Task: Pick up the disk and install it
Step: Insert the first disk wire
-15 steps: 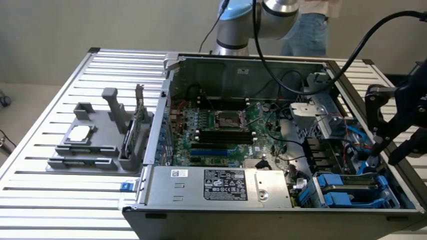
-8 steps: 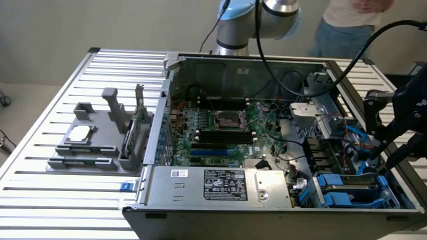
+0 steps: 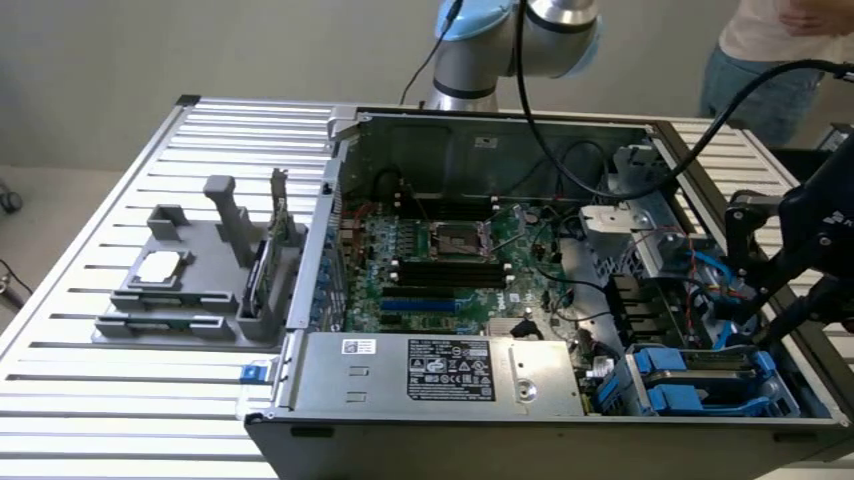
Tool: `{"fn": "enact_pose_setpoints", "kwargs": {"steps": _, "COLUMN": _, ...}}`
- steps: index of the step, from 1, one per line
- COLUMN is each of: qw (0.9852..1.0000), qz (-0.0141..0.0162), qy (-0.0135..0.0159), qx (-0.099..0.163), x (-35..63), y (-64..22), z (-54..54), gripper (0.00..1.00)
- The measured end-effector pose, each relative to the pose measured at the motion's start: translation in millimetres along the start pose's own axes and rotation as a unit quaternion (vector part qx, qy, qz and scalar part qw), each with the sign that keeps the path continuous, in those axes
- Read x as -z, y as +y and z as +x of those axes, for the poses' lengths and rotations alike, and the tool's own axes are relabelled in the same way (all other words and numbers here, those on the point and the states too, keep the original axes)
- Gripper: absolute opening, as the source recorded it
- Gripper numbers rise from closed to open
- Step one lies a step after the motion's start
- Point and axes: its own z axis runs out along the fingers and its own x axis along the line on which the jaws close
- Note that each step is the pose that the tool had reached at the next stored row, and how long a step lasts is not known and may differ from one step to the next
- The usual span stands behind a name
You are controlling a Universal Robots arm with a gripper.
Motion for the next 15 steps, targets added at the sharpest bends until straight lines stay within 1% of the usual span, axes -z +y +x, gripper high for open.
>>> {"fn": "enact_pose_setpoints", "kwargs": {"steps": 3, "qw": 1.0000, "qz": 0.0011, "qy": 0.0011, "qx": -0.006, "x": -4.6, "y": 2.7, "z": -1.3, "gripper": 0.31}}
{"fn": "enact_pose_setpoints", "kwargs": {"steps": 5, "qw": 0.9999, "qz": 0.0020, "qy": 0.0019, "qx": -0.011, "x": -6.2, "y": 4.0, "z": -2.0, "gripper": 0.33}}
{"fn": "enact_pose_setpoints", "kwargs": {"steps": 6, "qw": 0.9999, "qz": 0.0026, "qy": 0.0025, "qx": -0.013, "x": -6.8, "y": 4.5, "z": -2.4, "gripper": 0.39}}
{"fn": "enact_pose_setpoints", "kwargs": {"steps": 12, "qw": 0.9997, "qz": 0.0061, "qy": 0.0064, "qx": -0.024, "x": -9.5, "y": 6.3, "z": -4.2, "gripper": 0.39}}
{"fn": "enact_pose_setpoints", "kwargs": {"steps": 13, "qw": 0.9996, "qz": 0.0066, "qy": 0.0070, "qx": -0.026, "x": -10.0, "y": 6.6, "z": -4.4, "gripper": 0.36}}
{"fn": "enact_pose_setpoints", "kwargs": {"steps": 14, "qw": 0.9996, "qz": 0.0072, "qy": 0.0077, "qx": -0.028, "x": -10.5, "y": 6.8, "z": -4.7, "gripper": 0.36}}
{"fn": "enact_pose_setpoints", "kwargs": {"steps": 15, "qw": 0.9995, "qz": 0.0078, "qy": 0.0083, "qx": -0.029, "x": -10.8, "y": 7.1, "z": -4.9, "gripper": 0.29}}
